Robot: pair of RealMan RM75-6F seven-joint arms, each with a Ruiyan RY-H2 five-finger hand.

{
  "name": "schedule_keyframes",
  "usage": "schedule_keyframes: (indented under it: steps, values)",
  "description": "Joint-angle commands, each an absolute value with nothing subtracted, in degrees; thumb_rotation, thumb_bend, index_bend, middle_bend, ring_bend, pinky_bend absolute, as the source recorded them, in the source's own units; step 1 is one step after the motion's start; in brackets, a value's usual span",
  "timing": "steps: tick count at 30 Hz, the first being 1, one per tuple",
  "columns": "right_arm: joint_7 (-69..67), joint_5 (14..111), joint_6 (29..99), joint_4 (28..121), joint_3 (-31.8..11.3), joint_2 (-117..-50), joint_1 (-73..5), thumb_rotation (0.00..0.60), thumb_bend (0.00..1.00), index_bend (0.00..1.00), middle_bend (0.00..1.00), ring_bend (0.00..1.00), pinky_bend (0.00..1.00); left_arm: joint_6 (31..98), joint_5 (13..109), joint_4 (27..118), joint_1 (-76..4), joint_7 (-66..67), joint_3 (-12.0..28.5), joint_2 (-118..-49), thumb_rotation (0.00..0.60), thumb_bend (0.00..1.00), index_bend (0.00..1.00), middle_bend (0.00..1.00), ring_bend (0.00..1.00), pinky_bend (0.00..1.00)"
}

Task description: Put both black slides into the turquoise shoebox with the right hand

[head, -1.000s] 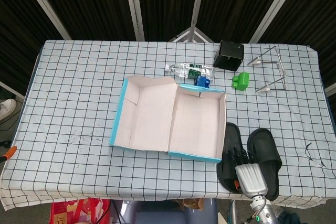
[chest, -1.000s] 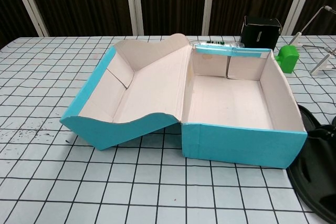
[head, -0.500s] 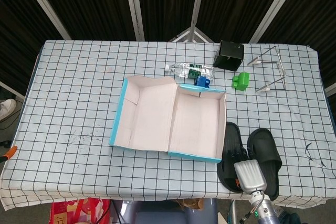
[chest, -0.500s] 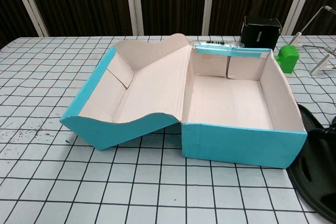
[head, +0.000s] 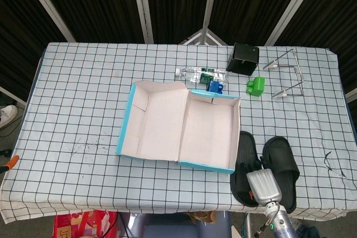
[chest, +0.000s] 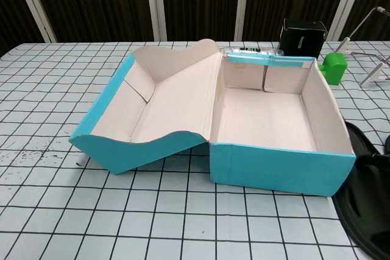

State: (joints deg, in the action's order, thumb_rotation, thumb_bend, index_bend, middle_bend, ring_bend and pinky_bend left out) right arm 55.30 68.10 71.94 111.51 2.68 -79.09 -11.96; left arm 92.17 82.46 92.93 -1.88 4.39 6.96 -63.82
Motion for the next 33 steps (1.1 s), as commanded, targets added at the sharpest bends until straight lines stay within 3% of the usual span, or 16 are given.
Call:
schedule_keyframes:
  steps: [1, 6, 22, 28, 33]
  values:
    - [53.88, 69.15, 72.40, 110.88, 2.81, -79.39, -12.05, 0.600, 0.34, 0.53, 0.50, 0.25, 0.09, 92.21, 82.50, 92.93, -1.86, 4.37, 6.95, -63.80, 0.600, 0.20, 0.10, 0.01, 0.00, 0.08]
    - [51.66, 70.41, 73.22, 109.95, 2.75, -79.55, -12.08, 0.600, 0.41, 0.58, 0.53, 0.29, 0.09, 92.23, 82.50, 92.92, -1.86, 4.28, 6.96, -63.78, 0.600, 0.20, 0.10, 0.01, 0.00, 0.08]
    - [52.61, 70.42, 77.33, 118.11, -0.03, -72.08, -13.24, 0.600, 0.43, 0.59, 0.54, 0.29, 0.09, 92.37, 82.34, 92.92, -1.74, 3.75, 7.06, -63.63, 0.600, 0.20, 0.10, 0.01, 0.00, 0.08]
    - [53.51, 67.03, 77.40, 123.82, -2.87, -66.83, -15.05, 0.600, 0.43, 0.59, 0.54, 0.29, 0.09, 92.47, 82.33, 92.95, -1.66, 3.49, 7.08, -63.55, 0.600, 0.20, 0.10, 0.01, 0.00, 0.08]
    - [46.09, 56.38, 71.17, 131.05, -9.22, -57.86, -19.56, 0.600, 0.43, 0.59, 0.54, 0.29, 0.09, 92.51, 82.21, 92.96, -1.59, 3.25, 7.13, -63.47, 0.600, 0.20, 0.10, 0.01, 0.00, 0.08]
